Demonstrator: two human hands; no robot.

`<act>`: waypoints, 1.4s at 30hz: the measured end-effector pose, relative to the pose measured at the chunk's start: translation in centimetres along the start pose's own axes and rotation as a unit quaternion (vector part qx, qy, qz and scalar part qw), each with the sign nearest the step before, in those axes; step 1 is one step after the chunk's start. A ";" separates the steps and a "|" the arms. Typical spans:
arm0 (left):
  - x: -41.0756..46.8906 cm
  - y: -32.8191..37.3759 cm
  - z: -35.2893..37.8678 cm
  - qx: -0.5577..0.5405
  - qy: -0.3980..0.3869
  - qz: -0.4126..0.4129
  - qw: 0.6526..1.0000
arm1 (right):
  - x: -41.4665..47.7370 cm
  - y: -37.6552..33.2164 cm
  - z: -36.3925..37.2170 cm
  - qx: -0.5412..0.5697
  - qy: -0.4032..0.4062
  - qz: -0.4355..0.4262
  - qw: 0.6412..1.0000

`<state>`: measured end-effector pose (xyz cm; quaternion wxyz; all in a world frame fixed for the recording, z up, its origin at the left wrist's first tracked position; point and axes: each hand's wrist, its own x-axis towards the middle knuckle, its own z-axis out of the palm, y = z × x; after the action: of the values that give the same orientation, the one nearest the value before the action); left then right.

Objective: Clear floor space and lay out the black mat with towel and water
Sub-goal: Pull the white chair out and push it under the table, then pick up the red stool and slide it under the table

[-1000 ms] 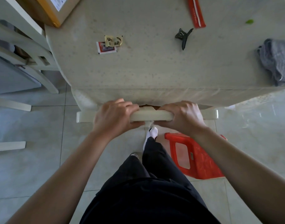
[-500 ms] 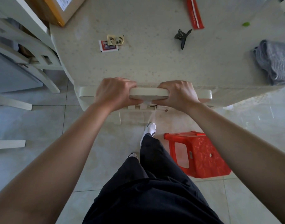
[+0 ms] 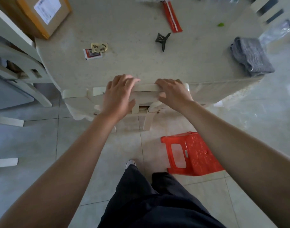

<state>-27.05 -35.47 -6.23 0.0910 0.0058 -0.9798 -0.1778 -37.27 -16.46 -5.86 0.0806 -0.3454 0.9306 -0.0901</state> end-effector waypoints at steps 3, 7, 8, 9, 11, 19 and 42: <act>-1.0 4.1 1.1 -0.035 0.098 0.000 0.995 | -2.0 3.0 -0.8 0.007 0.002 -0.004 1.000; -2.2 11.0 4.5 -0.073 0.091 0.026 0.993 | -6.6 7.3 -1.2 0.077 0.027 0.025 0.996; -2.6 12.4 5.6 -0.093 0.057 0.021 0.994 | -8.1 8.4 -1.0 0.095 0.028 0.044 0.994; -2.9 13.3 6.6 -0.115 0.019 0.012 0.993 | -9.1 9.1 -0.5 0.102 0.024 0.057 0.993; -3.6 16.7 9.3 -0.140 -0.053 0.000 0.989 | -12.7 12.3 0.7 0.103 0.015 0.072 0.992; -6.6 28.5 21.0 -0.110 -0.222 -0.083 0.965 | -25.9 23.4 7.8 0.249 0.002 0.181 0.951; -11.5 30.4 53.9 -0.297 -0.284 -0.561 0.719 | -33.2 45.9 33.9 0.302 -0.090 0.472 0.824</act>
<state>-24.82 12.27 -47.20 -0.3109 0.4764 -0.6739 -0.4714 -34.10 35.74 -46.06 0.2972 0.1707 0.8948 -0.2859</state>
